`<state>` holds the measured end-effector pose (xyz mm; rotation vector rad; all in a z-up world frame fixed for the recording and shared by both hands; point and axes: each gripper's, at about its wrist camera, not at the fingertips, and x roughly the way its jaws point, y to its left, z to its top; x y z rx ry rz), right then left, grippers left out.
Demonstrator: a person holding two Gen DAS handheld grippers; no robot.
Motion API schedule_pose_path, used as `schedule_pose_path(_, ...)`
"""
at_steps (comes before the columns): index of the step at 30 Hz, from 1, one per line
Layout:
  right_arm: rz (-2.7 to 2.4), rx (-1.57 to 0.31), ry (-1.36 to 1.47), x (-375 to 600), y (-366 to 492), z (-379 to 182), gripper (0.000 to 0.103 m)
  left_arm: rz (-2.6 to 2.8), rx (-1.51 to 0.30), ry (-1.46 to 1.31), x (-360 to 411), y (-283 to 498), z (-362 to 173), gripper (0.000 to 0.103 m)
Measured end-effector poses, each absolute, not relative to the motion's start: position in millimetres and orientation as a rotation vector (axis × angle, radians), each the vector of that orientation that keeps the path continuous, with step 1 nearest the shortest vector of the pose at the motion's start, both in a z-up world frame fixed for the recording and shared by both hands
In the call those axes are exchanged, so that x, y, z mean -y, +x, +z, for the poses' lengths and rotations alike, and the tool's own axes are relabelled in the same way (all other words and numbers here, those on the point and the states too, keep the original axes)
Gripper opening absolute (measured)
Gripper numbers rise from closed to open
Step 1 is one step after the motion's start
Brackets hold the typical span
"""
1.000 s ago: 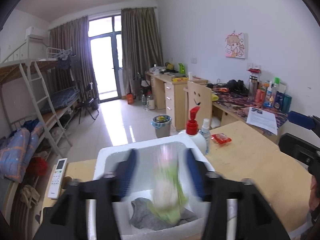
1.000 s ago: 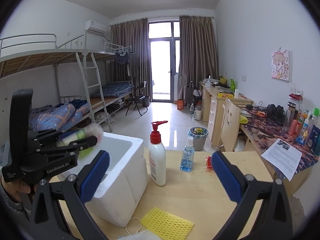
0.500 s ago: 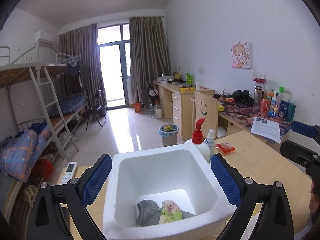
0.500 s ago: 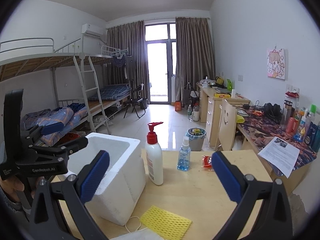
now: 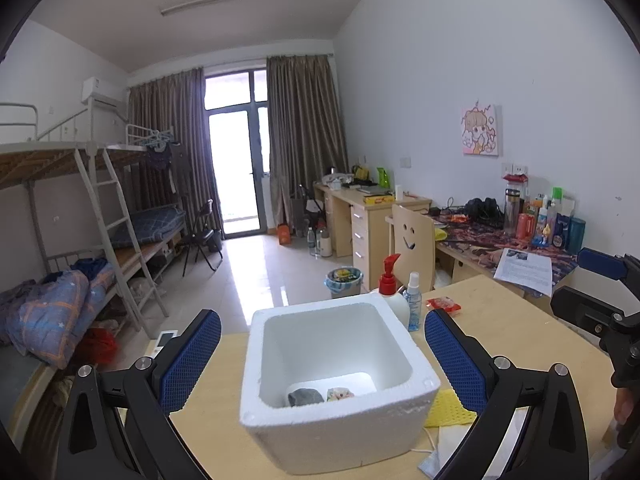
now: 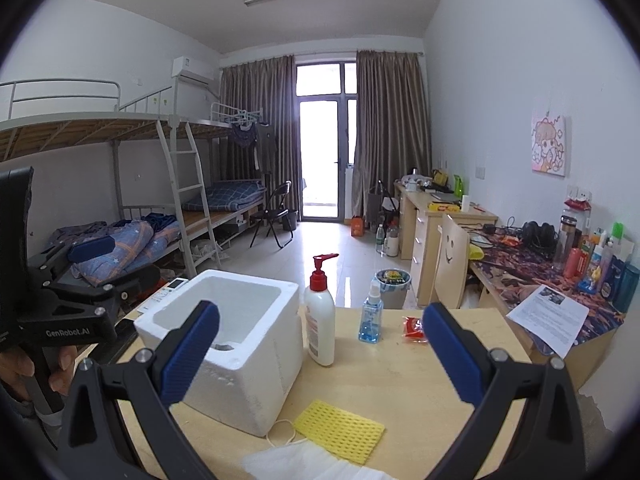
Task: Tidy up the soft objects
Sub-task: 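Withdraw both tools from the box toward the white tissue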
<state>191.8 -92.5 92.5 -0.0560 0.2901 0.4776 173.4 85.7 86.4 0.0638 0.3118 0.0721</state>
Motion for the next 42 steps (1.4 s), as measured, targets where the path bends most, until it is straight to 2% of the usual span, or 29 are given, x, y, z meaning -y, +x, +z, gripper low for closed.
schedule_pose_path(23,0.474,-0.221,-0.064,108,126,99,0.103,0.077,-0.215,0.079,-68,97,97,0.102)
schedule_pose_path(42,0.474,-0.194,-0.047,120,100,60,0.103,0.093,-0.162,0.035,-54,63,49,0.102)
